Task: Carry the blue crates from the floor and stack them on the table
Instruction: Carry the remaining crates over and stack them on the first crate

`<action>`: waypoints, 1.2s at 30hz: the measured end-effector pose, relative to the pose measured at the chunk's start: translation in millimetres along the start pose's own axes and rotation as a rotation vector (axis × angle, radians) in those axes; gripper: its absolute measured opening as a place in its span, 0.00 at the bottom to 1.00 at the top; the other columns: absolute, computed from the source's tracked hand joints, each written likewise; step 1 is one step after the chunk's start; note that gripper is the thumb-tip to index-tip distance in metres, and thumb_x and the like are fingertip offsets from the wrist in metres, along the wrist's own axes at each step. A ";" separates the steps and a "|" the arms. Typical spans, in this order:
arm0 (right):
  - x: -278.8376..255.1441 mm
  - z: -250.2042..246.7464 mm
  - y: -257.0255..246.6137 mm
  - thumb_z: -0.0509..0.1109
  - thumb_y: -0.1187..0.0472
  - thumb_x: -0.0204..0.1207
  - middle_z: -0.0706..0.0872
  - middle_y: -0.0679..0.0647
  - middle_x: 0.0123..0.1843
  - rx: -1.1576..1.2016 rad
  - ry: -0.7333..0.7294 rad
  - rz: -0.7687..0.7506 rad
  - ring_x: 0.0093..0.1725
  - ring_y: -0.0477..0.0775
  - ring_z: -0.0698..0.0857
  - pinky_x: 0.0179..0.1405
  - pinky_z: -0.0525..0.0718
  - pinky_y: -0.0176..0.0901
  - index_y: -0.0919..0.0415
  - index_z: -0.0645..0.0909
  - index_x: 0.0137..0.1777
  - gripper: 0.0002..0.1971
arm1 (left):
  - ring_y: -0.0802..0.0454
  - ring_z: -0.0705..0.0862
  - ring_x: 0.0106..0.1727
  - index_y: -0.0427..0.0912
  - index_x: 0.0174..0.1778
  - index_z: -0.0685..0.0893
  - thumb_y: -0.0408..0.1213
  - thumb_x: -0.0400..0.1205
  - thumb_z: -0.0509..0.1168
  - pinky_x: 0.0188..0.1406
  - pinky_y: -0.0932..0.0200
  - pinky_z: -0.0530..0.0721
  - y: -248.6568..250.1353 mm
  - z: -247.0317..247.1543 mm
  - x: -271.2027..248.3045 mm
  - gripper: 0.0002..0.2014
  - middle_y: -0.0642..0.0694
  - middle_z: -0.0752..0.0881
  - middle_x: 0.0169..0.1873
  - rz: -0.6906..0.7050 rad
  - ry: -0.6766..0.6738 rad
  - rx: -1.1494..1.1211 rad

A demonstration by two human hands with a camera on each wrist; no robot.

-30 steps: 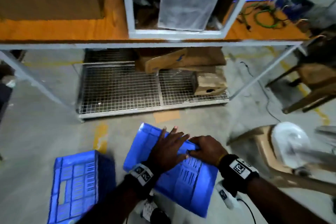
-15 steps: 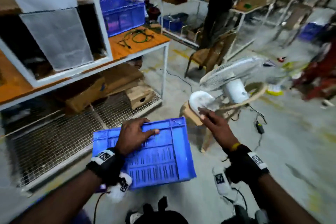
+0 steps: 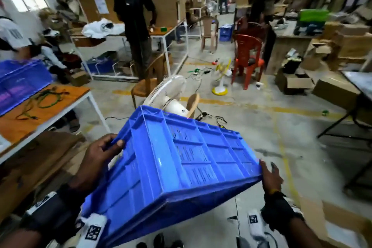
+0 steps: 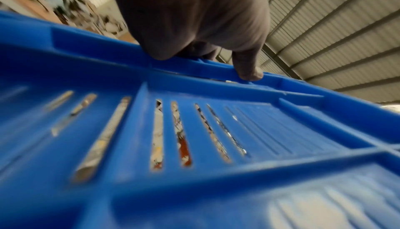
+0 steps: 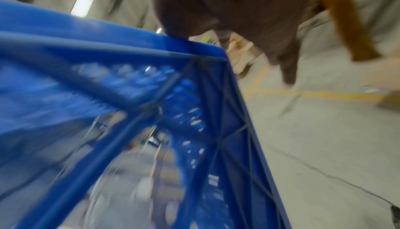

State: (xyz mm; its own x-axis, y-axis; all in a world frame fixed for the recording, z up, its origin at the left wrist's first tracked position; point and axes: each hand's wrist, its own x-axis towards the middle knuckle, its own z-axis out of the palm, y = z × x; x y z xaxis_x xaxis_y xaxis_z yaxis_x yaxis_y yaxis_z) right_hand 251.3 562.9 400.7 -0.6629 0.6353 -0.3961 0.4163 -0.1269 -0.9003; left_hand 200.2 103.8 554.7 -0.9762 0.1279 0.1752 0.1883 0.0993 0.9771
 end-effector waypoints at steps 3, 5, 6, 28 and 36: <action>23.8 -45.1 -11.4 0.69 0.27 0.61 0.82 0.51 0.64 0.137 -0.088 0.185 0.62 0.61 0.79 0.58 0.79 0.59 0.47 0.75 0.71 0.40 | 0.50 0.82 0.42 0.47 0.45 0.91 0.66 0.64 0.80 0.44 0.55 0.80 -11.7 20.9 46.1 0.27 0.49 0.88 0.39 0.035 -0.100 -0.079; 32.8 -65.7 -29.8 0.74 0.34 0.61 0.91 0.50 0.49 0.159 -0.129 0.190 0.52 0.59 0.85 0.53 0.84 0.59 0.52 0.80 0.67 0.36 | 0.52 0.84 0.47 0.47 0.51 0.92 0.65 0.67 0.79 0.46 0.63 0.84 -21.7 38.4 81.1 0.27 0.49 0.91 0.44 0.078 -0.171 -0.095; 31.2 -71.2 -45.7 0.75 0.40 0.65 0.93 0.50 0.42 0.159 -0.131 0.177 0.47 0.58 0.87 0.52 0.86 0.59 0.54 0.82 0.65 0.30 | 0.55 0.85 0.46 0.47 0.52 0.92 0.61 0.71 0.77 0.46 0.66 0.84 -26.0 49.3 100.7 0.23 0.52 0.91 0.45 0.089 -0.213 -0.086; -1.1 -164.4 -144.0 0.64 0.33 0.73 0.92 0.62 0.47 0.128 0.483 0.103 0.41 0.61 0.91 0.43 0.90 0.53 0.67 0.83 0.53 0.33 | 0.49 0.92 0.47 0.54 0.55 0.90 0.40 0.82 0.66 0.46 0.46 0.89 -75.7 236.9 322.3 0.10 0.46 0.94 0.51 -0.207 -0.762 -0.054; 23.9 -170.0 -180.6 0.64 0.30 0.71 0.80 0.73 0.47 -0.058 0.673 0.050 0.44 0.68 0.80 0.57 0.76 0.63 0.77 0.79 0.44 0.41 | 0.44 0.89 0.45 0.42 0.47 0.92 0.44 0.72 0.75 0.46 0.50 0.86 -66.9 313.4 376.7 0.12 0.37 0.90 0.50 -0.510 -0.874 -0.044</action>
State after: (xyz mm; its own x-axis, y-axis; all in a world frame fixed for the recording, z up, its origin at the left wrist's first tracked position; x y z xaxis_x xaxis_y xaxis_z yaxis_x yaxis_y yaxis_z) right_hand 266.1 730.5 584.5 -0.1182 0.9680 -0.2213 0.4818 -0.1390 -0.8652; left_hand -146.5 454.6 517.4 -0.5149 0.7596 -0.3973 -0.2504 0.3100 0.9172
